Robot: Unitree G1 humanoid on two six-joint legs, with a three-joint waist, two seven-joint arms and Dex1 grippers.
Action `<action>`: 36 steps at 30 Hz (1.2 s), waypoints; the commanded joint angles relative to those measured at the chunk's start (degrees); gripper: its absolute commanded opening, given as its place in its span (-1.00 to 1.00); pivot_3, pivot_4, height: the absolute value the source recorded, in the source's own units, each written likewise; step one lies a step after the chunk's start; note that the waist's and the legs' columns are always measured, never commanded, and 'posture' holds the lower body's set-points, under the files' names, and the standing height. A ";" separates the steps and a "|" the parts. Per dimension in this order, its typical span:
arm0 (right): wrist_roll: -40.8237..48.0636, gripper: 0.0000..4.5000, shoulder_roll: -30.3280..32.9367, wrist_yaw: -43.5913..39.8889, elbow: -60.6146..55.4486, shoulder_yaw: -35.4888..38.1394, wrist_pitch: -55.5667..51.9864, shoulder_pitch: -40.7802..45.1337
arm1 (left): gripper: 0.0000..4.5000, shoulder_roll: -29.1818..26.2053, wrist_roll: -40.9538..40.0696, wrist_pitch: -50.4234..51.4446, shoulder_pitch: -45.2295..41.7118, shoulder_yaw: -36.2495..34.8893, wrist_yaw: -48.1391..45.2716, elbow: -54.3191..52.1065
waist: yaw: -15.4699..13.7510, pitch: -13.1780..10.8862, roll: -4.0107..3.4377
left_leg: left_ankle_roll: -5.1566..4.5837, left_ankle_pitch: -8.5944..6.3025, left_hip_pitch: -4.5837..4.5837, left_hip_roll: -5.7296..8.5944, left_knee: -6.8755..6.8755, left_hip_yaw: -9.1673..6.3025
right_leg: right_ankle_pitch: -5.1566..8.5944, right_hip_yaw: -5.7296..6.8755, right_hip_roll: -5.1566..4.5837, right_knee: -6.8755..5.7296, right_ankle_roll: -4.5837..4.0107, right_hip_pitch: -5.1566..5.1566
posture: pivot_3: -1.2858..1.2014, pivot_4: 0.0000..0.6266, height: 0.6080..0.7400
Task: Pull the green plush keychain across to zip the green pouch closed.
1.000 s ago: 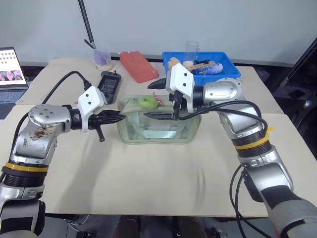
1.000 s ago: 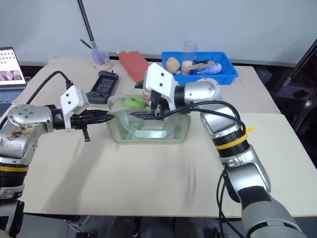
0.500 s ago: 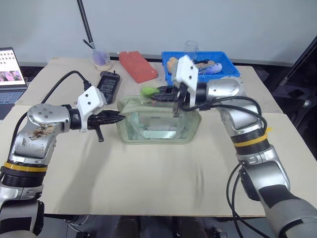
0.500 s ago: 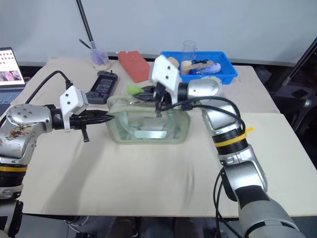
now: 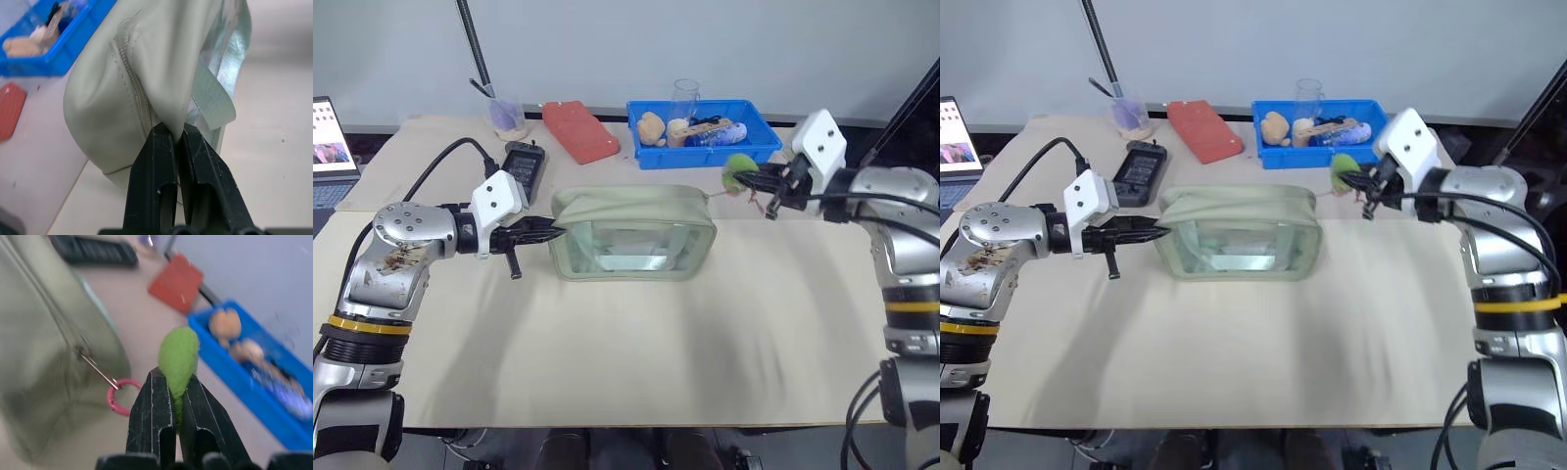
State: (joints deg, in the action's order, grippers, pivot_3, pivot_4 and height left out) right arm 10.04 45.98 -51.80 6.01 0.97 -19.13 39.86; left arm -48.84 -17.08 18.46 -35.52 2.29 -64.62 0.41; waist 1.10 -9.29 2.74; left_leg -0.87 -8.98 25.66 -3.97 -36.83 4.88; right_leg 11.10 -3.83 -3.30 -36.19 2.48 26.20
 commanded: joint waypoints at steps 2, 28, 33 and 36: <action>-0.93 -0.99 -4.30 5.59 -2.04 0.26 -0.18 -7.21 | -1.00 -0.61 1.73 -1.67 -1.15 -0.62 -0.05 2.96 | 0.18 0.00 0.00 | 0.00 0.00 -0.05 0.00 -0.01 0.01 | 0.00 0.00 0.00 0.00 0.01 -0.05 | 0.03 -0.52 1.00; 20.53 0.99 8.66 -16.44 -5.20 7.44 -20.33 6.26 | 1.00 -12.60 -13.44 18.92 -4.20 -16.60 -6.15 5.55 | 0.24 -0.04 -0.08 | -0.09 -0.06 -0.10 0.00 0.03 0.01 | 0.07 -0.04 0.00 -0.02 0.02 -0.03 | 0.03 -0.52 1.00; 26.97 0.99 7.71 -13.18 -12.83 9.27 -27.98 5.91 | 1.00 -14.75 -14.03 19.73 -5.27 -18.25 -5.71 7.35 | -0.14 -0.04 -0.08 | -0.08 -0.06 -0.13 -0.03 0.04 0.01 | 0.31 -0.02 -0.01 -0.03 -0.39 -0.04 | 0.03 -0.52 1.00; 26.17 0.99 6.87 -10.79 -13.57 9.51 -27.00 4.66 | 1.00 -14.30 -13.80 19.06 -5.70 -17.65 -5.61 6.80 | -0.61 -0.04 -0.07 | -0.06 -0.06 -0.10 0.01 0.02 0.05 | 0.31 -0.02 -0.08 -0.01 -0.39 -0.04 | 0.03 -0.52 1.00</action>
State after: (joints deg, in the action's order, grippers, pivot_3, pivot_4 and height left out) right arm 36.07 52.52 -64.06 -6.75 8.37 -46.51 44.56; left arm -62.56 -29.90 37.86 -39.71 -14.16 -70.34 8.23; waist 0.50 -9.33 2.67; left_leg -0.92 -9.04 25.57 -3.94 -36.81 4.94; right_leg 11.40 -3.85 -3.41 -36.20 2.09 26.15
